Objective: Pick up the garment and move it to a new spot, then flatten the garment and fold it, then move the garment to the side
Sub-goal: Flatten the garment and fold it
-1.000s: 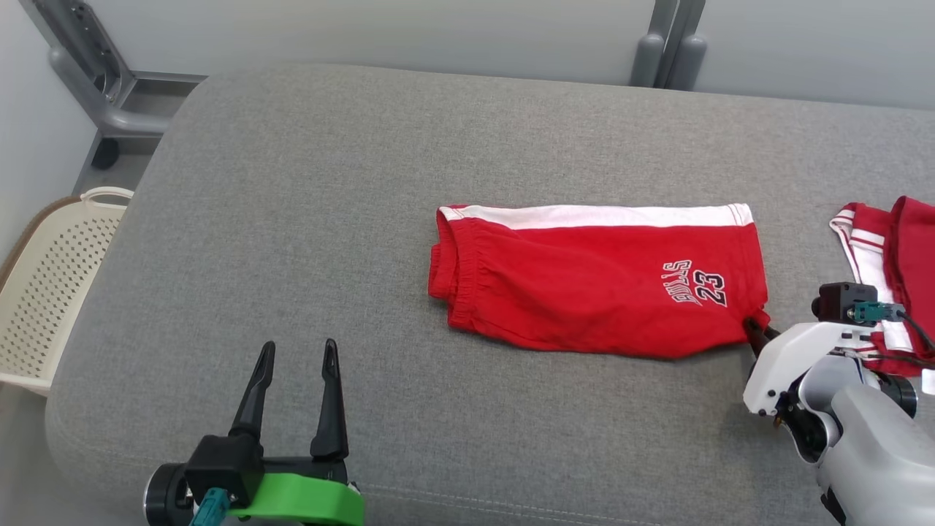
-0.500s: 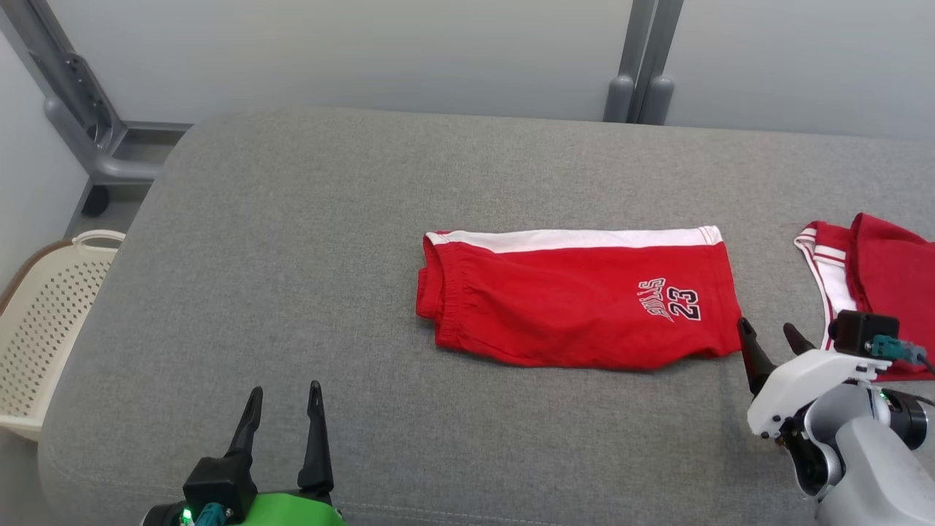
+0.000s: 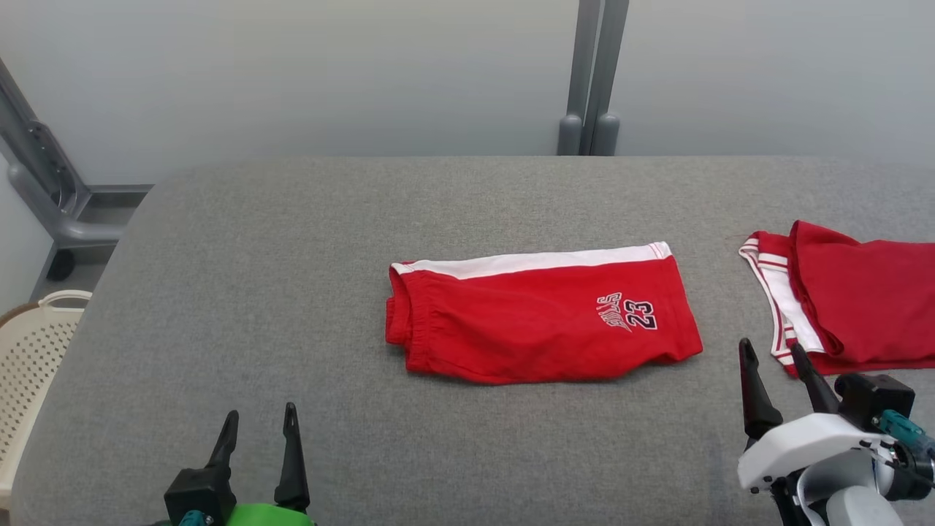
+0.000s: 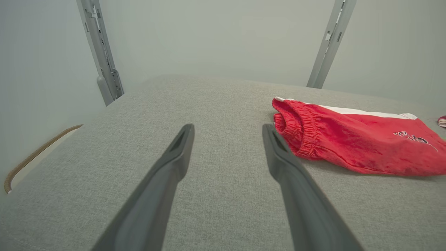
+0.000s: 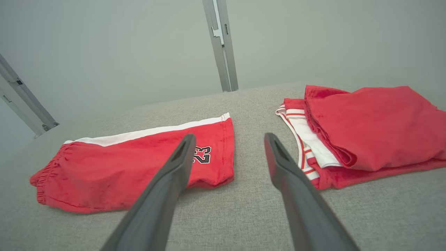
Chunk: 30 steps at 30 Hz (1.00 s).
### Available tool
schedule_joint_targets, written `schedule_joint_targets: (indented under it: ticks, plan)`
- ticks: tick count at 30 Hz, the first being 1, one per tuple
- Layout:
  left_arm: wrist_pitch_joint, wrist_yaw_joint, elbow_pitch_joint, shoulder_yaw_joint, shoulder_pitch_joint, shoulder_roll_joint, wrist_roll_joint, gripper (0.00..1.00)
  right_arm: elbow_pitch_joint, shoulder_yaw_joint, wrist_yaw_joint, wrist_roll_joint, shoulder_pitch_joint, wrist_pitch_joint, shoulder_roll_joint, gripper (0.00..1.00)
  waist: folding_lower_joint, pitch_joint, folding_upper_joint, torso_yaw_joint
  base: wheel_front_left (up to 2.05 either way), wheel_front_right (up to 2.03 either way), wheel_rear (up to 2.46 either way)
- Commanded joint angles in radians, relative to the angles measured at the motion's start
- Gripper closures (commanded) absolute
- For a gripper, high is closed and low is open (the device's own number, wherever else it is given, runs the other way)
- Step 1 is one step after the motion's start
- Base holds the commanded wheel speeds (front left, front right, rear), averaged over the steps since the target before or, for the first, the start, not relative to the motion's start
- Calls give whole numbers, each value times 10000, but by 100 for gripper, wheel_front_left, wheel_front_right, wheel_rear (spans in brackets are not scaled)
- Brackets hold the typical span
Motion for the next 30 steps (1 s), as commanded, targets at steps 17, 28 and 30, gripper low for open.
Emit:
schedule_joint_targets:
  ticks: [17, 28, 30]
  plan:
    - [204, -331, 348, 295, 271, 622, -548, 0, -1140, 982, -7, -598, 1358, 895, 61, 0, 0, -596, 0, -204, 0, 0, 0]
    - [95, -384, 382, 182, 456, 827, -517, 0, -901, 1173, -7, -117, 1379, 786, 56, 0, 0, -593, 0, -165, 0, 0, 0]
    - [151, -329, 320, 130, 450, 794, -482, 0, -847, 1177, -7, -86, 1355, 809, 61, 0, 0, -576, 0, -149, 0, 0, 0]
